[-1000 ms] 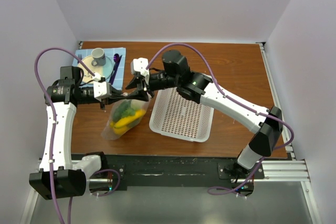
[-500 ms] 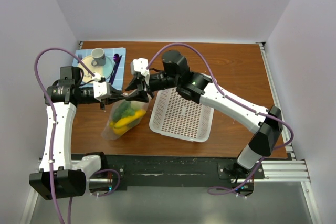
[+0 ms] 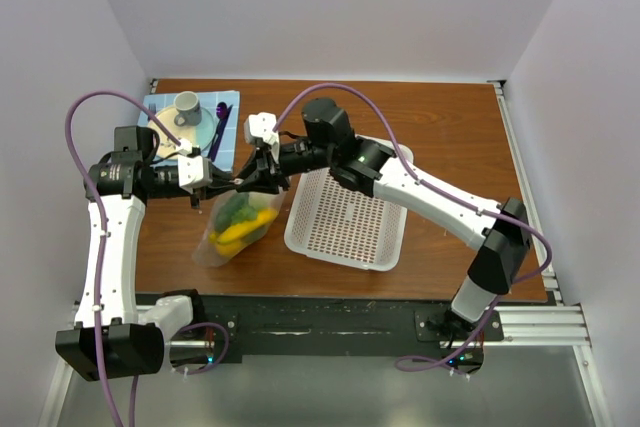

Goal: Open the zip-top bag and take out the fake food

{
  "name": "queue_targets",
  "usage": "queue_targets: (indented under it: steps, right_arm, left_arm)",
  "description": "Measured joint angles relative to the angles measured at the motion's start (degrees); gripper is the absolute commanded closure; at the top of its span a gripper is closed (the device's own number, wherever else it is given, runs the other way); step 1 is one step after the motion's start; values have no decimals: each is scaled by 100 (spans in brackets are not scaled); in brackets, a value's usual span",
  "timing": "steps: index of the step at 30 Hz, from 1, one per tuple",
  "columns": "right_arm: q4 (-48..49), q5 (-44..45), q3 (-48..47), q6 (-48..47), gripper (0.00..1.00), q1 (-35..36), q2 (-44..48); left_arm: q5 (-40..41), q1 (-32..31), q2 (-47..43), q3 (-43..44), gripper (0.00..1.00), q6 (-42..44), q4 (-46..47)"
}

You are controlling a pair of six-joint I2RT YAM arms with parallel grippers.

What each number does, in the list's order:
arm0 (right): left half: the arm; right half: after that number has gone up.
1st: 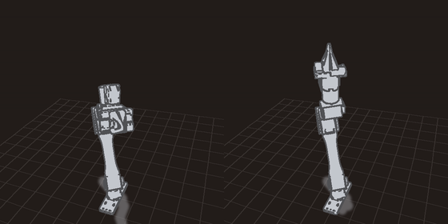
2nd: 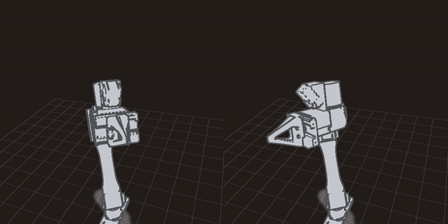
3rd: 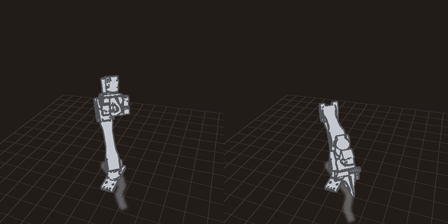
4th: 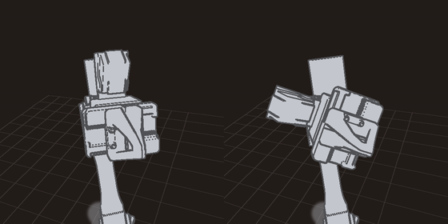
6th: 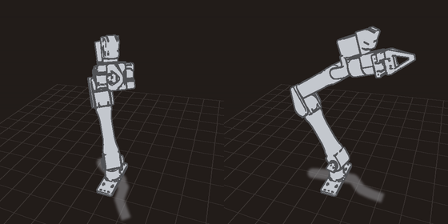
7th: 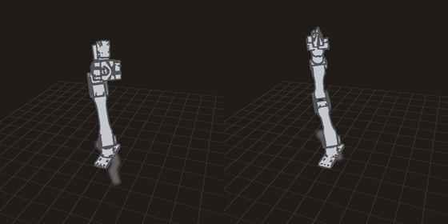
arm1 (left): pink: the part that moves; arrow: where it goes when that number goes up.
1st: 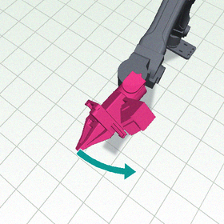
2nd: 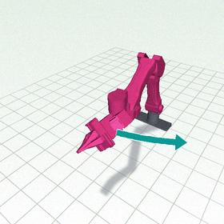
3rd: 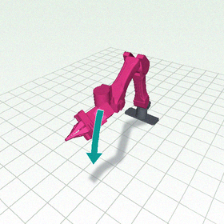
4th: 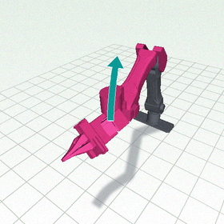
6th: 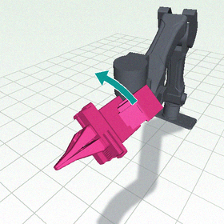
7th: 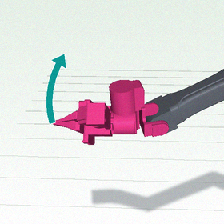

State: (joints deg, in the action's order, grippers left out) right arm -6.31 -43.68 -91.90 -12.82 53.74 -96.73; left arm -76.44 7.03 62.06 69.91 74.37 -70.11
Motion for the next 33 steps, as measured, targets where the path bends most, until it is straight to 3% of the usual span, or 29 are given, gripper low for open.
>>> queue_targets:
  steps: [8,17,26,33]
  right_arm:
    - [35,4,0,13,79,-11,-28]
    - [-81,24,2,-90,67,-4,15]
    - [-201,61,55,-173,75,-4,199]
    - [-227,61,55,-184,75,-4,199]
  left_arm:
    - [44,0,-22,4,100,2,-68]
    - [42,0,-26,4,100,17,-74]
    - [39,0,-26,4,100,20,-74]
    - [39,0,-26,4,100,20,-76]
